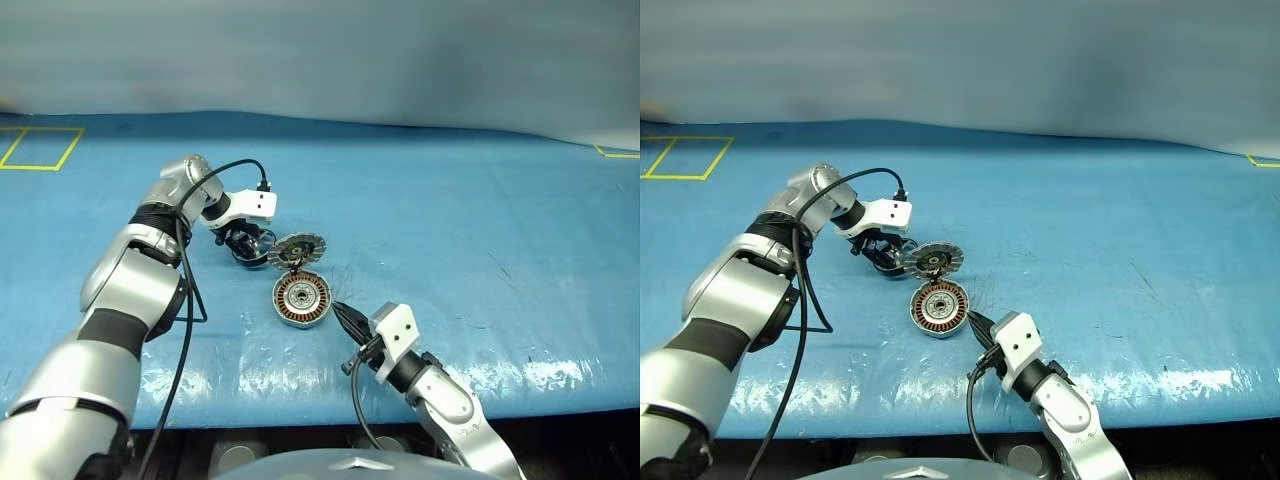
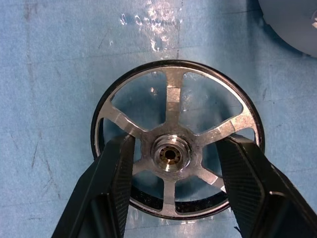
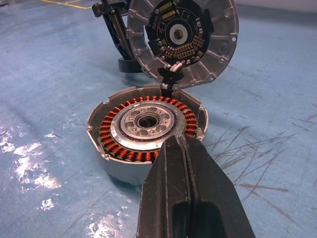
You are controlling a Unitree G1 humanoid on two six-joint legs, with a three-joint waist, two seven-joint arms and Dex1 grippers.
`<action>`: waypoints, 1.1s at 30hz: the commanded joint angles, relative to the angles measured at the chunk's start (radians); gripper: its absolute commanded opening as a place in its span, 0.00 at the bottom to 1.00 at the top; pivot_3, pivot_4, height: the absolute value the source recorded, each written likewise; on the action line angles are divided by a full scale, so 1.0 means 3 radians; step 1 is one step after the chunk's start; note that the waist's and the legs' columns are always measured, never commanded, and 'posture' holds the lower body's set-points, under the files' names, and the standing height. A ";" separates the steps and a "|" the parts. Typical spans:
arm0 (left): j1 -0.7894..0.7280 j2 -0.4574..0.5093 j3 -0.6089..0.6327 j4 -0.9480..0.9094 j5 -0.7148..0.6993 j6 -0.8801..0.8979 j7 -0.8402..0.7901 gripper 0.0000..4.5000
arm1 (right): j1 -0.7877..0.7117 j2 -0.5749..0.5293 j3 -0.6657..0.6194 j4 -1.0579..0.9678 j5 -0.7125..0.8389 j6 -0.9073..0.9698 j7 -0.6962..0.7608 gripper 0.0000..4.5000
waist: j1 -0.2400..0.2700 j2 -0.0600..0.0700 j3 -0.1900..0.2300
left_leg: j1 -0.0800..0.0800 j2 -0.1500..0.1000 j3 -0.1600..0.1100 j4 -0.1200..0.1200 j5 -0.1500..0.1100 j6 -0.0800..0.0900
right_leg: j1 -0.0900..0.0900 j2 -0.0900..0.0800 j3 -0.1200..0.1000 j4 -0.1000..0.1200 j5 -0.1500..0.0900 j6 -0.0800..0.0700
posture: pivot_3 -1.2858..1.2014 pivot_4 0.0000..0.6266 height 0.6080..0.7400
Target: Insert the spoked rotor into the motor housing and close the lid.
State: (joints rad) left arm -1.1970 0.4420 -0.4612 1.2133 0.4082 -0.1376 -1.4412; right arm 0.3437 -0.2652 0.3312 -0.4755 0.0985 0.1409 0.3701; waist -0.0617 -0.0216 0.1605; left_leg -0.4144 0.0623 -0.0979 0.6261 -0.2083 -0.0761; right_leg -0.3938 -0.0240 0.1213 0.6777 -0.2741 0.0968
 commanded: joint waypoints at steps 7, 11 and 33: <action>0.0036 0.0145 0.0203 -0.0130 -0.0150 -0.0038 -0.0122 0.38 | 0.0007 0.0013 0.0015 -0.0062 -0.0003 0.0003 -0.0008 0.00 | 0.0000 0.0001 -0.0001 | 0.0006 0.0000 0.0000 0.0002 0.0000 0.0000 | 0.0006 0.0000 0.0000 0.0001 0.0000 0.0001 | 0.52 0.24 1.00; 0.0076 0.0424 0.0345 -0.0390 -0.0304 -0.0085 -0.0269 0.32 | 0.0027 -0.0017 -0.0024 -0.0096 0.0034 -0.0010 0.0022 0.00 | -0.0022 0.0002 0.0001 | 0.0004 0.0000 -0.0001 0.0001 0.0000 0.0001 | 0.0003 0.0001 0.0000 0.0003 0.0000 0.0001 | 0.52 0.24 1.00; 0.2331 0.1868 0.0688 -0.5264 -0.2849 0.2126 -0.0047 0.28 | 0.0119 -0.0135 -0.0201 0.0180 0.0285 -0.0452 0.0381 0.00 | 0.0095 0.0014 0.0014 | 0.0008 0.0004 0.0000 0.0012 0.0003 0.0004 | 0.0009 0.0000 -0.0004 0.0011 -0.0019 -0.0022 | 0.52 0.24 1.00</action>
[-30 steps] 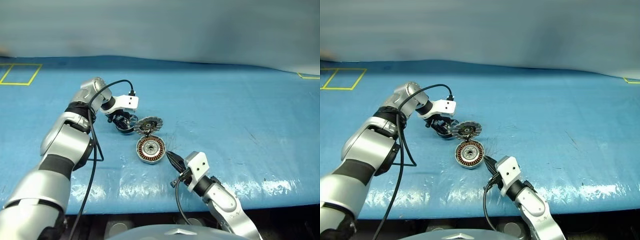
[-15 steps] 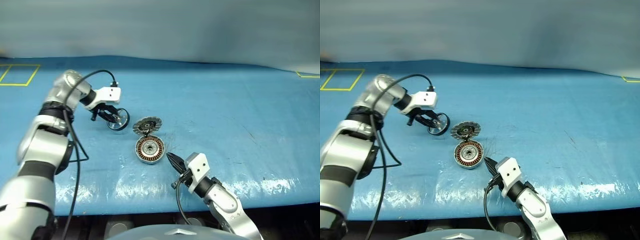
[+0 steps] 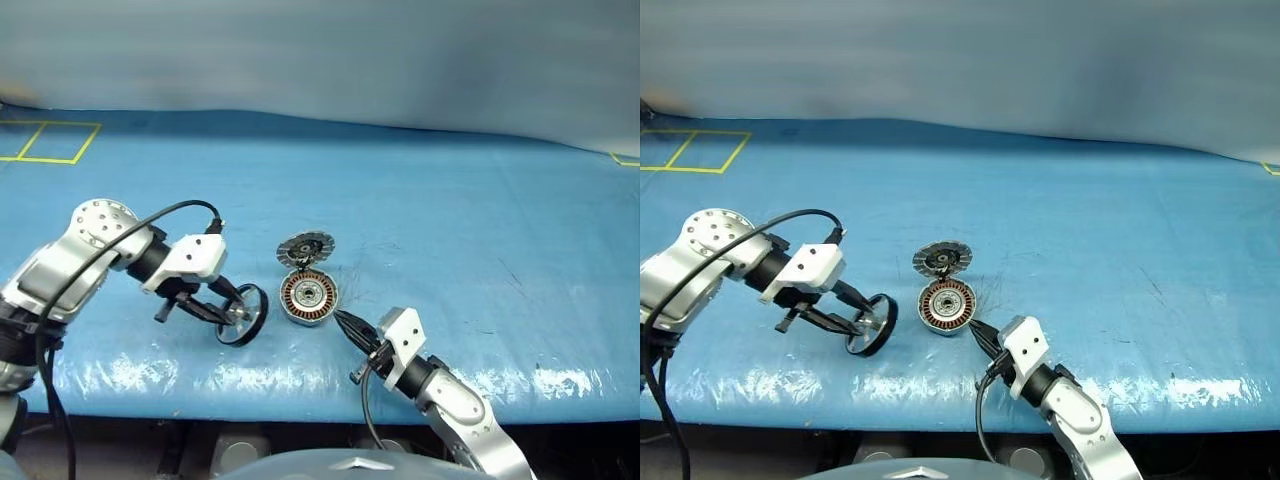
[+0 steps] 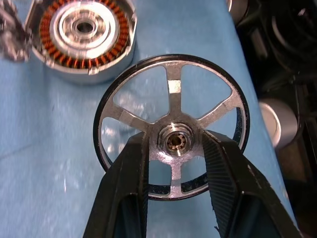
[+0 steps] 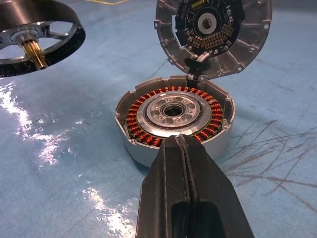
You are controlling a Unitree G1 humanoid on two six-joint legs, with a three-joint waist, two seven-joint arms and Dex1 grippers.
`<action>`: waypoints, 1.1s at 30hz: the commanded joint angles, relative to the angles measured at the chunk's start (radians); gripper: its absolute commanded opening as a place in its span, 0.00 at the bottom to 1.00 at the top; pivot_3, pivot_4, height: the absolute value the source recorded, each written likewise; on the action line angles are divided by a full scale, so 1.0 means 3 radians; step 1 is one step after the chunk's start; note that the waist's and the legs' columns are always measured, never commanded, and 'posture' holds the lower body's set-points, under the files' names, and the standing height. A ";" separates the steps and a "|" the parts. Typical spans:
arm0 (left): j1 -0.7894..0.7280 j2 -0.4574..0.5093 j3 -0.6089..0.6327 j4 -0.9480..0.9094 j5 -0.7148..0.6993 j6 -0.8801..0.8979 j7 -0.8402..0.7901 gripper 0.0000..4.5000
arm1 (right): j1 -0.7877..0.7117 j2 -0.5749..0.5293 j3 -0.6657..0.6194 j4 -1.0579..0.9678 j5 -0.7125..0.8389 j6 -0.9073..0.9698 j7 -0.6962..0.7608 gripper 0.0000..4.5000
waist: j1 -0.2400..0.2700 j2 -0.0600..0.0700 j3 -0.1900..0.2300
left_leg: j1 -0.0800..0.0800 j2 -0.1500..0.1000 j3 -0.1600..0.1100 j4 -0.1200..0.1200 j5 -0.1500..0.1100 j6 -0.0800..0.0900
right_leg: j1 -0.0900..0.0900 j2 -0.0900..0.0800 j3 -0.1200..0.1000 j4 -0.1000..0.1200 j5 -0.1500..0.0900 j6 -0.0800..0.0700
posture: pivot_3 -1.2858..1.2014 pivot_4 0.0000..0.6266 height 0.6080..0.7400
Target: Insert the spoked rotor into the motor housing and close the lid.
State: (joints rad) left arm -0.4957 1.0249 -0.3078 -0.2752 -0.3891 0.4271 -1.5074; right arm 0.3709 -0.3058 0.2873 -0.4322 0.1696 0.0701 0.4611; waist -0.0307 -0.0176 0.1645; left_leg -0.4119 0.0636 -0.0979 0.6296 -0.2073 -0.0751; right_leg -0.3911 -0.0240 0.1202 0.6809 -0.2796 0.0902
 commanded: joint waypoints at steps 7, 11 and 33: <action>-0.0441 -0.0476 -0.0177 -0.0531 0.0179 0.0870 0.0782 0.28 | 0.0035 0.0039 -0.0086 0.0422 0.0020 -0.0353 0.0097 0.00 | -0.0009 -0.0001 0.0003 | 0.0001 -0.0001 0.0002 -0.0003 0.0000 0.0000 | -0.0003 0.0001 0.0003 0.0000 0.0002 0.0001 | 0.52 0.24 1.00; -0.0718 -0.0757 -0.0412 -0.0363 0.0376 0.1050 0.0966 0.28 | -0.0035 0.0053 -0.0062 0.0523 -0.0039 -0.0377 0.0087 0.00 | -0.0012 -0.0002 0.0003 | -0.0002 -0.0006 0.0002 0.0008 0.0000 0.0000 | 0.0001 0.0000 0.0008 -0.0001 0.0004 0.0006 | 0.52 0.24 1.00; -0.0855 -0.0896 -0.0897 0.0237 0.1069 0.0826 0.0819 0.28 | -0.0131 0.0117 -0.0014 0.0628 -0.0112 -0.0366 0.0108 0.00 | -0.0038 0.0003 0.0005 | -0.0002 -0.0005 0.0000 -0.0005 0.0000 0.0000 | -0.0004 0.0002 0.0007 -0.0001 0.0003 0.0005 | 0.52 0.24 1.00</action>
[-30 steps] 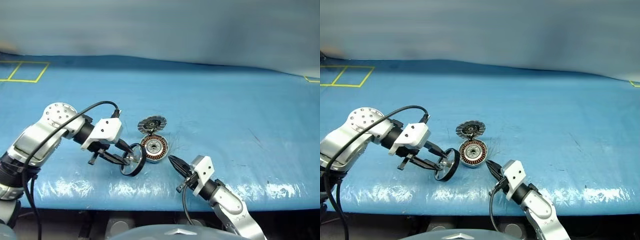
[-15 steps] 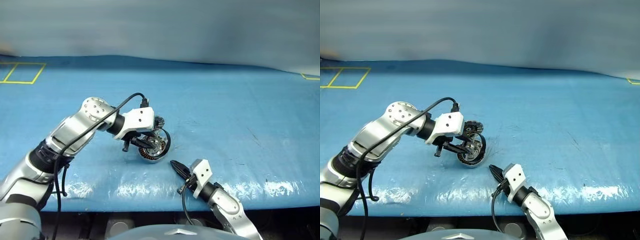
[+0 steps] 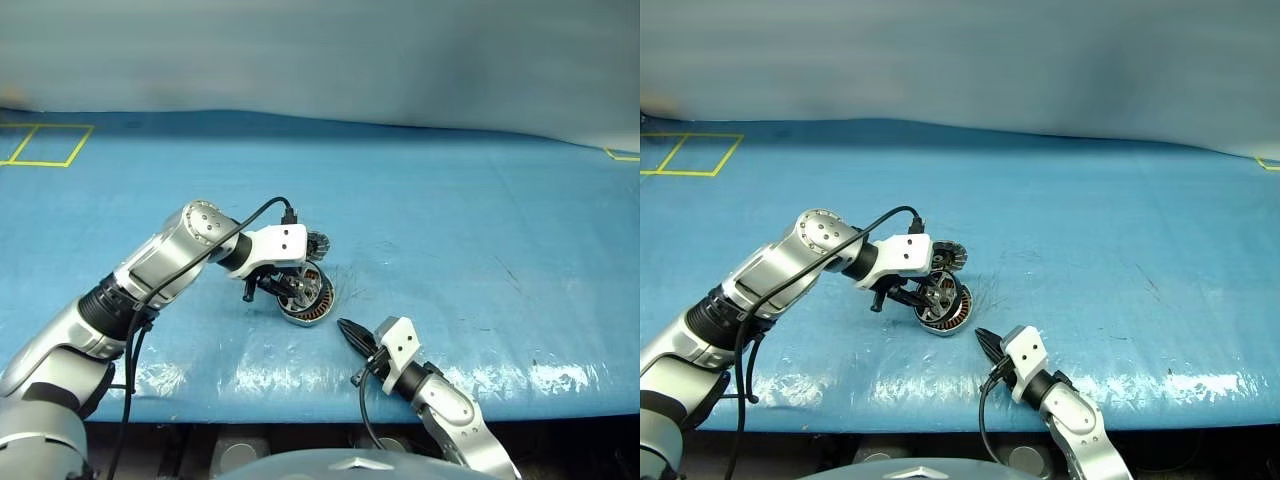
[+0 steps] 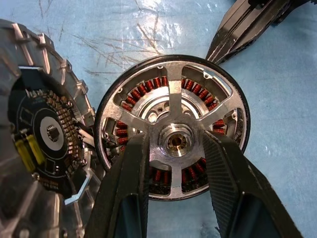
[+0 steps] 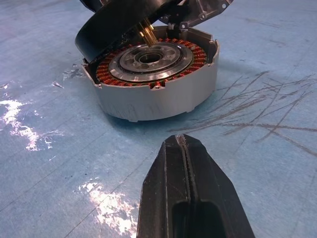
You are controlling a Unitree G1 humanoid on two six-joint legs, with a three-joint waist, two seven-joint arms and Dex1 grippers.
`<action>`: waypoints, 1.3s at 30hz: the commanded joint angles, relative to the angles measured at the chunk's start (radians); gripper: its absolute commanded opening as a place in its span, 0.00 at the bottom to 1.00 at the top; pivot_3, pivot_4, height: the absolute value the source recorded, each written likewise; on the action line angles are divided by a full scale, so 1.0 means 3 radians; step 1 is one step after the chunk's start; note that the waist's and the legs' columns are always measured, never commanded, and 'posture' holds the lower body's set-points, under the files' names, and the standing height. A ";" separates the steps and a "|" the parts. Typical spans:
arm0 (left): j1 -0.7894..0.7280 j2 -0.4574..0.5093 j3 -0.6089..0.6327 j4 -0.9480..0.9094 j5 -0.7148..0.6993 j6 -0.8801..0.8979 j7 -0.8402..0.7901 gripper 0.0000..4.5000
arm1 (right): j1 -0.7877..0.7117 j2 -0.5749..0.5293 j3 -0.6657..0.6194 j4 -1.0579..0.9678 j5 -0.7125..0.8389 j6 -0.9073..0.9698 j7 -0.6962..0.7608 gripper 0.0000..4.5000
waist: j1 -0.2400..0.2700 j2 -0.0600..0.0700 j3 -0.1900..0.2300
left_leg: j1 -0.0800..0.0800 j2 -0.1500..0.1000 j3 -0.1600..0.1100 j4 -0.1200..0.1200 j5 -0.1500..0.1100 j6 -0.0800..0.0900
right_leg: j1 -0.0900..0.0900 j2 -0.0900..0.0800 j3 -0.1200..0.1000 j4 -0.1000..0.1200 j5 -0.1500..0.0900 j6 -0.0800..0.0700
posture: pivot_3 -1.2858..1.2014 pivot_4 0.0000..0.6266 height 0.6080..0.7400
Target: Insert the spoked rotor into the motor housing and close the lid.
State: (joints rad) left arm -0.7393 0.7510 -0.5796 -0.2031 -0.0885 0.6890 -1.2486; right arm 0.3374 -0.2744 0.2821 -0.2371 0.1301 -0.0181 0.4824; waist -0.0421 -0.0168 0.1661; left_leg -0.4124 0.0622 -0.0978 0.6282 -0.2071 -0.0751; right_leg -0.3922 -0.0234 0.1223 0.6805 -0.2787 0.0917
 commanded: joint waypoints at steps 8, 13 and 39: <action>-0.0038 0.0013 -0.0087 0.0024 0.0151 -0.0140 -0.0198 0.28 | -0.0028 0.0016 0.0011 -0.0020 -0.0005 -0.0053 0.0040 0.00 | -0.0003 0.0000 0.0000 | 0.0000 0.0000 0.0000 0.0000 0.0000 0.0000 | 0.0000 0.0000 0.0000 0.0000 0.0000 0.0000 | 0.52 0.24 1.00; -0.0086 0.0000 -0.0125 0.0049 0.0202 -0.0197 -0.0317 0.44 | -0.0017 0.0025 0.0004 -0.0018 -0.0025 -0.0038 0.0020 0.00 | -0.0003 0.0000 0.0000 | 0.0000 0.0000 0.0000 0.0000 0.0000 0.0000 | 0.0000 0.0000 0.0000 0.0000 0.0000 0.0000 | 0.52 0.24 1.00; 0.0759 -0.0313 0.1080 -0.0617 -0.0866 0.0231 0.0206 0.26 | 0.0060 0.0085 -0.0293 -0.0668 0.0169 0.0454 -0.0323 0.00 | 0.0006 0.0003 0.0000 | -0.0002 0.0000 -0.0001 0.0001 0.0000 0.0000 | 0.0000 -0.0002 -0.0001 -0.0001 0.0000 0.0000 | 0.52 0.24 1.00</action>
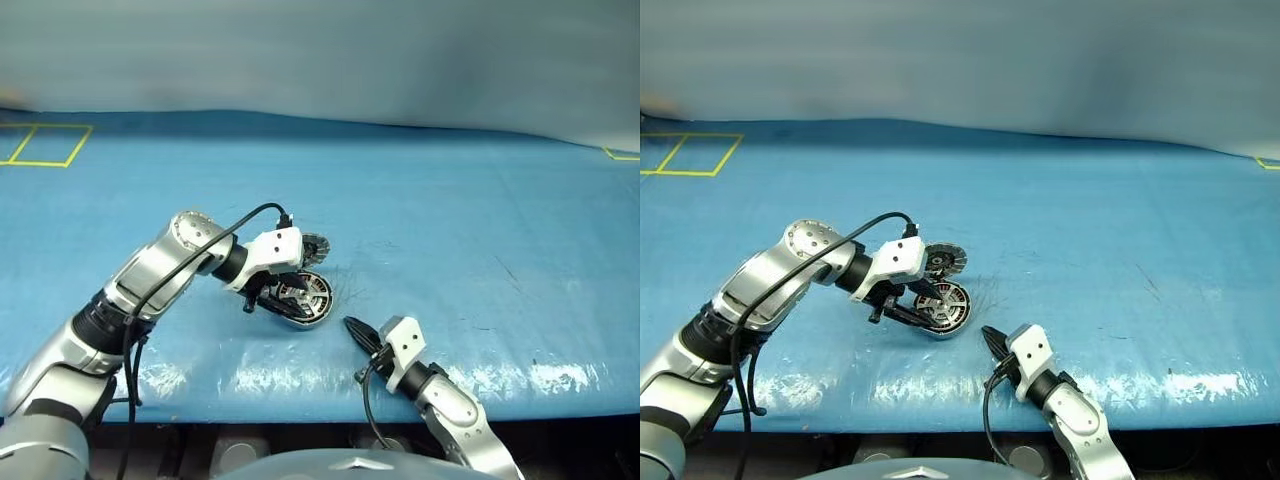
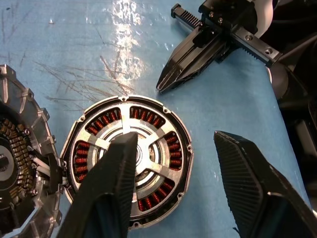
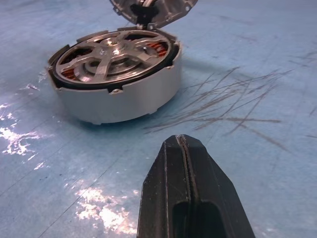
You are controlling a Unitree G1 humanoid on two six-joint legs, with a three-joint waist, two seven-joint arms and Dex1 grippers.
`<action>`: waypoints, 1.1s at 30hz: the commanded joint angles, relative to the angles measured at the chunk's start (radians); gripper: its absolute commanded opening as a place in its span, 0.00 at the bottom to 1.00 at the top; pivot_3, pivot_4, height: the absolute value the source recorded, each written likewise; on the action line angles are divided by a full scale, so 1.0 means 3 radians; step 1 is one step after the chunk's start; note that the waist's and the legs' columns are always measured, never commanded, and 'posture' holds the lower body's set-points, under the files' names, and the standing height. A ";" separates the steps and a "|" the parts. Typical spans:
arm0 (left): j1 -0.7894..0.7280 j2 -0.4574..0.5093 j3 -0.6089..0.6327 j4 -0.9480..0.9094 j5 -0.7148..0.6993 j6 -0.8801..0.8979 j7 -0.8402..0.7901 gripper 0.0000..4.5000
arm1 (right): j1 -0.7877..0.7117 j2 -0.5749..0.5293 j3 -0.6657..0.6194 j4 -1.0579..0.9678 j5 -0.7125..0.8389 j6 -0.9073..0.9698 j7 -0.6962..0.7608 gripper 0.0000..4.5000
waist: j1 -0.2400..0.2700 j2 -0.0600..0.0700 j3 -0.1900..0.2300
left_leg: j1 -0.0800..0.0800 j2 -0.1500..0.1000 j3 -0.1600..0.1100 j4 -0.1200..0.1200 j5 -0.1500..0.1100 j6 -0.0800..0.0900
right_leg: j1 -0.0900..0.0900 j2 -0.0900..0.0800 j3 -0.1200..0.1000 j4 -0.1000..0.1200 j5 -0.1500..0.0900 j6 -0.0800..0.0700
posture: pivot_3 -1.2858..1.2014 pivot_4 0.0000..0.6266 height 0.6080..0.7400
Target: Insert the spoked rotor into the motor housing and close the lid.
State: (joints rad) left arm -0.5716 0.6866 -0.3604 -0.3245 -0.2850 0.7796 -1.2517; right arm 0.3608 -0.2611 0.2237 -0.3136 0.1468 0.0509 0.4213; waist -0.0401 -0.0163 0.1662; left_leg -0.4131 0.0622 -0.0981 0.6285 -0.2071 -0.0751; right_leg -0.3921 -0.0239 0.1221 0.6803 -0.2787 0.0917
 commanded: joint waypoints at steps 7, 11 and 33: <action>0.1306 -0.0582 0.0990 -0.0504 -0.0292 -0.0864 0.0989 0.01 | -0.0344 -0.0036 0.0001 -0.1148 0.0342 0.1502 -0.0260 0.00 | -0.0002 0.0007 -0.0003 | 0.0004 0.0001 -0.0002 0.0000 0.0000 0.0000 | 0.0002 0.0000 0.0000 0.0001 0.0001 -0.0001 | 0.52 0.24 1.00; 0.1797 -0.0875 0.1165 -0.0592 -0.0320 -0.1137 0.1363 0.01 | -0.0660 -0.0037 0.0116 -0.1235 0.0277 0.2054 -0.0401 0.00 | 0.0014 0.0003 -0.0005 | 0.0005 0.0000 -0.0002 0.0003 0.0001 -0.0002 | 0.0005 -0.0001 0.0000 0.0001 0.0001 -0.0001 | 0.52 0.24 1.00; 0.3007 -0.1280 0.1057 -0.0172 0.0151 -0.2581 0.2073 0.01 | -0.1478 0.0391 0.0707 -0.0358 0.0162 0.2447 -0.0485 0.00 | -0.0034 0.0003 -0.0006 | 0.0003 -0.0001 0.0002 -0.0002 0.0001 -0.0002 | -0.0001 -0.0003 0.0001 -0.0007 0.0002 -0.0001 | 0.52 0.24 1.00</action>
State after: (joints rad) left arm 0.3297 0.3005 -0.0481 -0.3711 -0.2359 0.0327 -0.6329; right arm -0.0851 -0.1448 0.4153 -0.4469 0.2000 0.7837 0.2642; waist -0.0502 -0.0154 0.1642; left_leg -0.4118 0.0621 -0.0976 0.6275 -0.2069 -0.0757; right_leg -0.3922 -0.0247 0.1224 0.6781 -0.2782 0.0913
